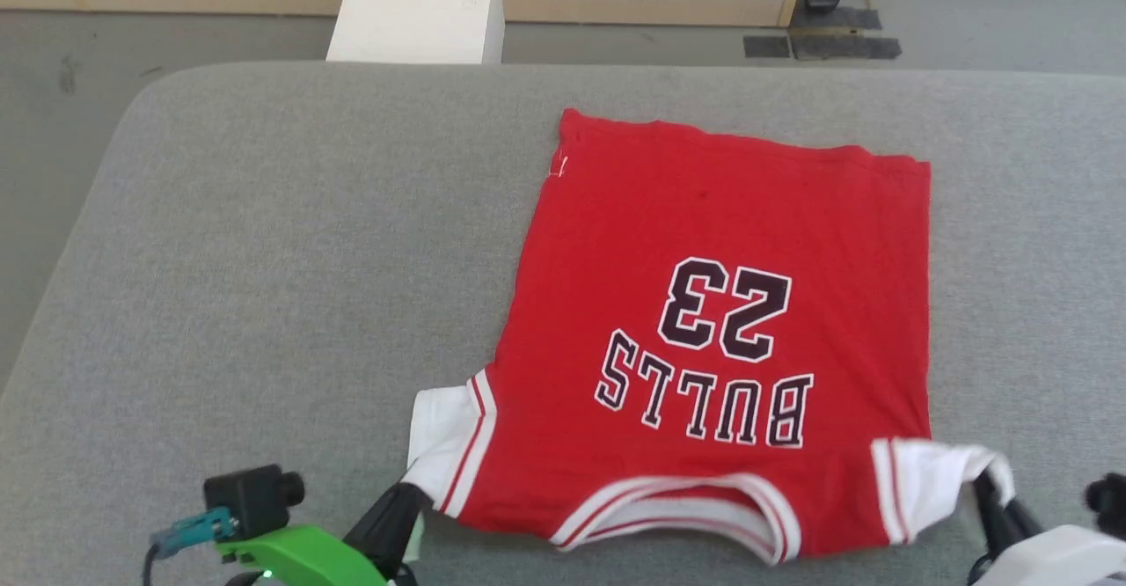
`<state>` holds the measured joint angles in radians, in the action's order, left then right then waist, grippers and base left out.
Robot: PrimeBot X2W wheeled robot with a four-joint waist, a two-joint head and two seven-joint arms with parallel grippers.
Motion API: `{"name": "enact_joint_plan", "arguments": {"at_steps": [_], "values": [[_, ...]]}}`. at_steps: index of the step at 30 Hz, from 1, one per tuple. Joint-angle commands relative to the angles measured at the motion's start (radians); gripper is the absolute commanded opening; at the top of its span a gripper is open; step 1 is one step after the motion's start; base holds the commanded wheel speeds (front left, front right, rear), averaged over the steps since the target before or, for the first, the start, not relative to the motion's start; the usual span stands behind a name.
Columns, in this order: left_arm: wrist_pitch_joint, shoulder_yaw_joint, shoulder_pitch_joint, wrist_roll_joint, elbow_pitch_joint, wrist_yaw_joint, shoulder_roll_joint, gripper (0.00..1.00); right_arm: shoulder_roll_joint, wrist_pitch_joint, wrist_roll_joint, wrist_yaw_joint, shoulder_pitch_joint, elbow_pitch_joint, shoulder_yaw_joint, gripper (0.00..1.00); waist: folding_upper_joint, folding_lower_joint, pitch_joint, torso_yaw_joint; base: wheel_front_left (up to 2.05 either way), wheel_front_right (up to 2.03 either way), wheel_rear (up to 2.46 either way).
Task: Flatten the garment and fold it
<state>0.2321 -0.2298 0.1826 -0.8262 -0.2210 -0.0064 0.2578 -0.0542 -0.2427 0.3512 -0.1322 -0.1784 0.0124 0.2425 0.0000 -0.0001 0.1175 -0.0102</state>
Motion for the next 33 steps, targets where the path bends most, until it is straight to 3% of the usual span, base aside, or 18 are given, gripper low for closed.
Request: {"name": "enact_joint_plan", "arguments": {"at_steps": [1,10,11,12,13,16,17,20,25,29,33], "values": [[0.003,-0.007,-0.027,0.015,0.001,0.000,0.007,0.00,0.001,-0.017,-0.020,0.002,0.022,-0.027,-0.006,0.00,0.0000,0.0001,0.012,0.008,0.00,0.00,0.00],[0.027,-0.055,-0.097,0.049,0.007,-0.009,0.004,0.00,-0.005,-0.054,-0.086,0.002,0.110,-0.237,-0.048,0.00,0.0000,0.0001,0.035,0.017,0.00,0.00,0.00],[0.027,-0.057,-0.100,0.051,0.008,-0.009,0.005,0.00,-0.005,-0.052,-0.093,0.002,0.120,-0.258,-0.052,0.18,0.0000,0.0001,0.036,0.016,0.00,0.00,0.00],[0.027,-0.057,-0.102,0.052,0.008,-0.009,0.005,0.00,-0.005,-0.051,-0.094,0.002,0.127,-0.270,-0.054,0.44,0.0000,0.0001,0.036,0.015,0.00,0.00,0.00],[0.026,-0.058,-0.103,0.053,0.009,-0.009,0.005,0.00,-0.004,-0.051,-0.089,0.002,0.136,-0.279,-0.051,1.00,0.0000,0.0001,0.035,0.013,0.00,0.00,0.00],[0.017,-0.056,-0.096,0.056,0.004,-0.008,0.007,0.00,-0.015,-0.142,-0.044,0.002,0.136,-0.218,-0.035,1.00,0.0000,0.0001,0.030,-0.002,0.00,0.00,0.00],[0.008,-0.055,-0.090,0.057,-0.004,-0.007,0.006,0.00,-0.043,-0.242,0.002,0.002,0.112,-0.087,0.007,1.00,0.0000,0.0001,0.034,-0.003,0.00,0.00,0.00],[-0.001,-0.057,-0.089,0.064,-0.013,-0.007,0.007,0.00,-0.061,-0.354,0.041,0.002,0.102,0.077,0.076,1.00,0.0000,0.0001,0.047,-0.001,0.00,0.00,0.00],[-0.008,-0.067,-0.100,0.082,-0.033,-0.008,0.009,0.00,-0.074,-0.450,0.065,0.002,0.197,0.276,0.206,1.00,0.0000,0.0001,0.085,0.006,0.00,0.00,0.00],[-0.009,-0.075,-0.120,0.091,-0.047,-0.009,0.006,0.00,-0.106,-0.434,0.016,0.002,0.344,0.282,0.237,1.00,0.0000,0.0001,0.132,0.015,0.00,0.00,0.00],[-0.004,-0.084,-0.149,0.102,-0.056,-0.010,0.005,0.00,-0.154,-0.420,-0.042,0.002,0.500,0.174,0.193,1.00,0.0000,0.0001,0.190,0.020,0.00,0.00,0.00]]}}
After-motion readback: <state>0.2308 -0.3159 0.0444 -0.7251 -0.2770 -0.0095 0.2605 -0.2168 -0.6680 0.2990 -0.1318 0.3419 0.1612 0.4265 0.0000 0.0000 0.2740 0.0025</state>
